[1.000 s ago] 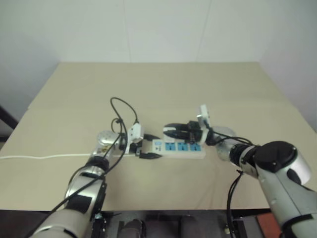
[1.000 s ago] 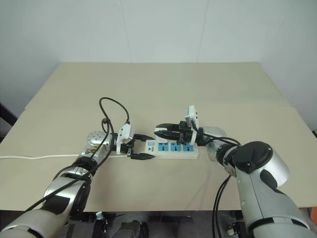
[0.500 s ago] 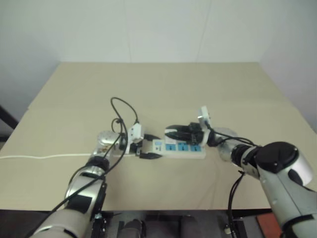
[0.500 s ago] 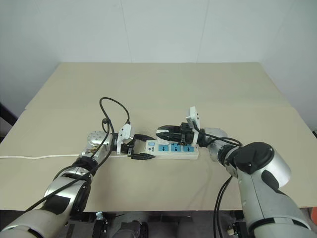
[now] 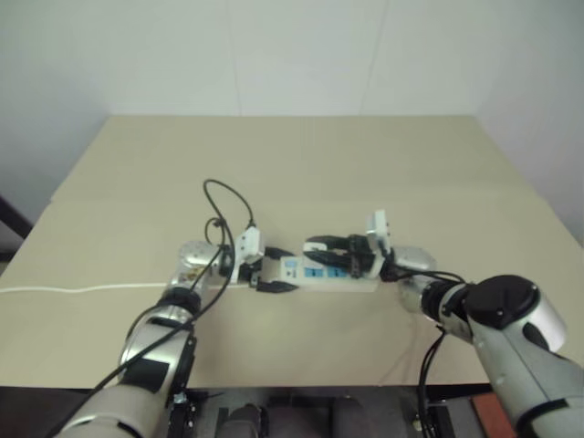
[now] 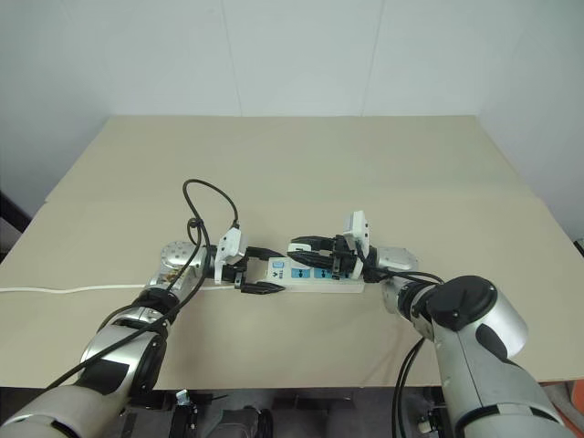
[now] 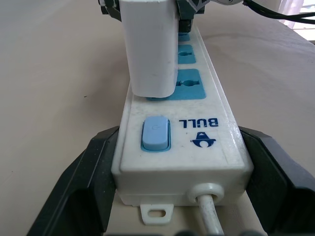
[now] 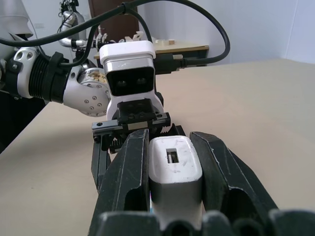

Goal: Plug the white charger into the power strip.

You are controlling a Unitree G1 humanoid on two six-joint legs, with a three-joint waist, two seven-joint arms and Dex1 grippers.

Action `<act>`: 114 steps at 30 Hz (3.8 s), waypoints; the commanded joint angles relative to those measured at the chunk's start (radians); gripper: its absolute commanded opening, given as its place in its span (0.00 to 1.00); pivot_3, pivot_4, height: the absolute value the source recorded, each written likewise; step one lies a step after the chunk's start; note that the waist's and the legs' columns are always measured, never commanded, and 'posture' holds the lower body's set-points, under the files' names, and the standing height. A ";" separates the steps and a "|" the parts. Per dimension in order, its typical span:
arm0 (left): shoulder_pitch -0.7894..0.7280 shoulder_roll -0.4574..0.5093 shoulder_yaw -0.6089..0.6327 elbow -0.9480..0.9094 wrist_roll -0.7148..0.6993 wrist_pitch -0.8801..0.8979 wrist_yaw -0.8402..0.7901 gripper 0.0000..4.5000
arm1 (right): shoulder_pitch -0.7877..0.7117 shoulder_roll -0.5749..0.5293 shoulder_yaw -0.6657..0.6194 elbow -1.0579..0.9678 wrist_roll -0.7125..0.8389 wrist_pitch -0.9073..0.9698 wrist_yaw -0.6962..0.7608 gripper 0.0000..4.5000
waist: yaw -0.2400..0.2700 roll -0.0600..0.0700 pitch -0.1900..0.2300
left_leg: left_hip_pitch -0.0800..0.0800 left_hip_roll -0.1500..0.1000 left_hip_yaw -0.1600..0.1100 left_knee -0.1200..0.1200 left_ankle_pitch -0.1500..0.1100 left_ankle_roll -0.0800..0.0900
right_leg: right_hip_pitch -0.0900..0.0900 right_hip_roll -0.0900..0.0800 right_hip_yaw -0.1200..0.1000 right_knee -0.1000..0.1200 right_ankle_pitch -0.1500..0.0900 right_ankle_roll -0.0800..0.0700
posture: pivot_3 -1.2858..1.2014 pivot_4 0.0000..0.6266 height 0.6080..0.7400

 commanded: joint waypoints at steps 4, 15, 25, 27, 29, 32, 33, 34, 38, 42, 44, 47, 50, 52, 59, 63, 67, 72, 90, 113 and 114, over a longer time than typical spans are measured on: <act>-0.015 0.003 -0.003 -0.011 0.003 0.013 -0.025 0.73 | 0.015 0.007 0.046 0.023 -0.017 0.112 0.013 0.25 | -0.001 -0.003 -0.002 | 0.000 0.000 0.000 0.000 0.000 0.000 | 0.000 0.000 0.000 0.000 0.000 0.000 | 0.52 0.24 1.00; -0.008 0.003 -0.002 -0.019 0.005 0.013 -0.029 0.73 | 0.083 0.034 0.078 0.023 -0.053 -0.038 -0.035 0.25 | -0.002 -0.014 -0.009 | 0.004 0.001 0.000 -0.001 0.000 0.000 | 0.002 0.000 0.000 -0.001 0.000 0.000 | 0.52 0.24 1.00; 0.002 0.008 0.001 -0.026 0.010 0.016 -0.032 0.73 | 0.089 0.043 0.143 0.023 -0.042 0.039 -0.048 0.25 | -0.005 -0.016 -0.010 | 0.017 0.002 -0.001 -0.007 -0.001 0.001 | 0.016 0.001 -0.001 -0.007 0.000 0.000 | 0.52 0.24 1.00; 0.003 0.008 0.001 -0.028 0.009 0.018 -0.034 0.73 | 0.074 0.043 0.158 0.023 -0.037 0.095 -0.046 0.25 | -0.005 -0.016 -0.010 | 0.017 0.002 -0.001 -0.006 -0.001 0.000 | 0.016 0.001 -0.001 -0.007 0.000 0.000 | 0.52 0.24 1.00; 0.003 0.009 0.001 -0.029 0.009 0.019 -0.035 0.73 | 0.063 0.043 0.161 0.023 -0.025 0.138 -0.028 0.25 | -0.005 -0.017 -0.011 | 0.018 0.003 -0.001 -0.007 -0.001 0.000 | 0.017 0.001 -0.001 -0.007 0.000 0.000 | 0.52 0.24 1.00; 0.005 0.010 0.001 -0.029 0.009 0.018 -0.035 0.73 | 0.053 0.040 0.172 0.023 -0.009 0.166 -0.015 0.25 | -0.005 -0.018 -0.011 | 0.018 0.003 -0.001 -0.007 -0.001 0.001 | 0.017 0.001 -0.001 -0.007 0.000 0.000 | 0.52 0.24 1.00; 0.005 0.010 0.001 -0.029 0.009 0.018 -0.035 0.73 | 0.056 0.040 0.174 0.023 -0.007 0.147 -0.020 0.25 | -0.005 -0.018 -0.011 | 0.018 0.003 -0.001 -0.007 -0.001 0.001 | 0.017 0.001 -0.001 -0.007 0.000 0.000 | 0.52 0.24 1.00; 0.005 0.010 0.001 -0.029 0.009 0.018 -0.035 0.73 | 0.058 0.040 0.175 0.023 -0.006 0.133 -0.023 0.25 | -0.005 -0.018 -0.011 | 0.018 0.003 -0.001 -0.007 -0.002 0.001 | 0.017 0.001 -0.001 -0.007 0.000 0.000 | 0.52 0.24 1.00; 0.009 0.012 0.002 -0.031 0.009 0.017 -0.035 0.73 | 0.078 0.040 0.174 0.023 -0.006 0.103 -0.022 0.25 | -0.005 -0.018 -0.012 | 0.018 0.003 -0.001 -0.007 -0.003 0.002 | 0.017 0.001 -0.001 -0.007 0.000 0.000 | 0.52 0.24 1.00; 0.011 0.012 0.003 -0.031 0.009 0.014 -0.031 0.73 | 0.116 0.053 0.172 0.023 -0.015 0.015 -0.038 0.25 | -0.005 -0.020 -0.014 | 0.019 0.003 -0.001 -0.007 -0.003 0.002 | 0.017 0.001 -0.001 -0.007 0.000 0.000 | 0.52 0.24 1.00; 0.011 0.012 0.003 -0.031 0.008 0.014 -0.031 0.73 | 0.126 0.058 0.175 0.023 -0.015 -0.005 -0.043 0.25 | -0.005 -0.022 -0.015 | 0.020 0.003 -0.001 -0.008 -0.003 0.001 | 0.018 0.001 -0.001 -0.007 0.000 0.000 | 0.52 0.24 1.00; 0.010 0.012 0.003 -0.029 0.009 0.015 -0.031 0.73 | 0.129 0.057 0.191 0.023 -0.013 0.009 -0.056 0.25 | -0.005 -0.023 -0.016 | 0.022 0.003 -0.001 -0.009 -0.004 0.002 | 0.020 0.001 -0.001 -0.008 0.000 0.000 | 0.52 0.24 1.00; 0.011 0.013 0.004 -0.031 0.008 0.016 -0.033 0.73 | 0.123 0.057 0.193 0.023 -0.003 0.046 -0.059 0.25 | -0.005 -0.023 -0.016 | 0.024 0.003 -0.001 -0.009 -0.005 0.003 | 0.021 0.002 -0.001 -0.012 0.000 0.000 | 0.52 0.24 1.00; 0.012 0.014 0.003 -0.032 0.007 0.016 -0.034 0.73 | 0.118 0.057 0.189 0.023 0.004 0.063 -0.053 0.25 | -0.005 -0.023 -0.016 | 0.026 0.005 -0.001 -0.010 -0.007 0.006 | 0.024 0.003 -0.001 -0.016 0.000 0.000 | 0.52 0.24 1.00; 0.019 0.013 0.003 -0.042 0.006 0.021 -0.039 0.73 | 0.102 0.051 0.172 0.023 0.035 0.063 -0.037 0.68 | -0.001 -0.023 -0.016 | 0.027 0.009 -0.002 -0.009 -0.010 0.003 | 0.027 0.005 -0.002 -0.019 0.000 -0.001 | 0.52 0.24 1.00; 0.023 0.011 0.002 -0.046 0.006 0.023 -0.039 0.73 | 0.102 0.040 0.166 0.023 0.046 0.055 -0.037 0.98 | 0.000 -0.023 -0.016 | 0.027 0.009 -0.002 -0.009 -0.010 0.003 | 0.027 0.006 -0.003 -0.019 0.000 -0.001 | 0.52 0.24 1.00; 0.025 0.010 0.001 -0.045 0.008 0.021 -0.037 0.73 | 0.102 0.030 0.167 0.023 0.048 0.039 -0.031 0.99 | 0.001 -0.023 -0.016 | 0.027 0.009 -0.002 -0.009 -0.010 0.003 | 0.027 0.006 -0.003 -0.019 0.001 -0.001 | 0.52 0.24 1.00; 0.027 0.008 0.002 -0.048 0.008 0.021 -0.033 0.73 | 0.086 0.002 0.159 0.023 0.049 0.036 -0.011 0.99 | 0.004 -0.023 -0.016 | 0.026 0.009 -0.002 -0.009 -0.010 0.003 | 0.027 0.005 -0.003 -0.020 0.001 -0.001 | 0.52 0.24 1.00; 0.040 0.001 0.000 -0.058 0.010 0.018 -0.032 0.73 | -0.128 -0.094 0.146 0.023 0.055 0.186 0.098 0.99 | 0.012 -0.016 -0.010 | 0.014 0.008 0.000 -0.009 -0.007 -0.002 | 0.014 0.005 -0.002 -0.017 0.001 -0.002 | 0.52 0.24 1.00; 0.057 0.007 0.000 -0.072 0.008 0.021 -0.028 0.73 | -0.123 -0.046 0.181 0.023 0.062 0.259 0.047 0.58 | 0.013 -0.015 -0.009 | 0.013 0.007 0.000 -0.009 -0.007 -0.002 | 0.013 0.005 -0.002 -0.017 0.001 -0.002 | 0.52 0.24 1.00; 0.057 0.008 0.000 -0.072 0.008 0.020 -0.027 0.73 | -0.124 -0.046 0.181 0.023 0.062 0.264 0.048 0.51 | 0.013 -0.015 -0.009 | 0.013 0.007 0.000 -0.009 -0.007 -0.002 | 0.013 0.005 -0.002 -0.017 0.001 -0.002 | 0.52 0.24 1.00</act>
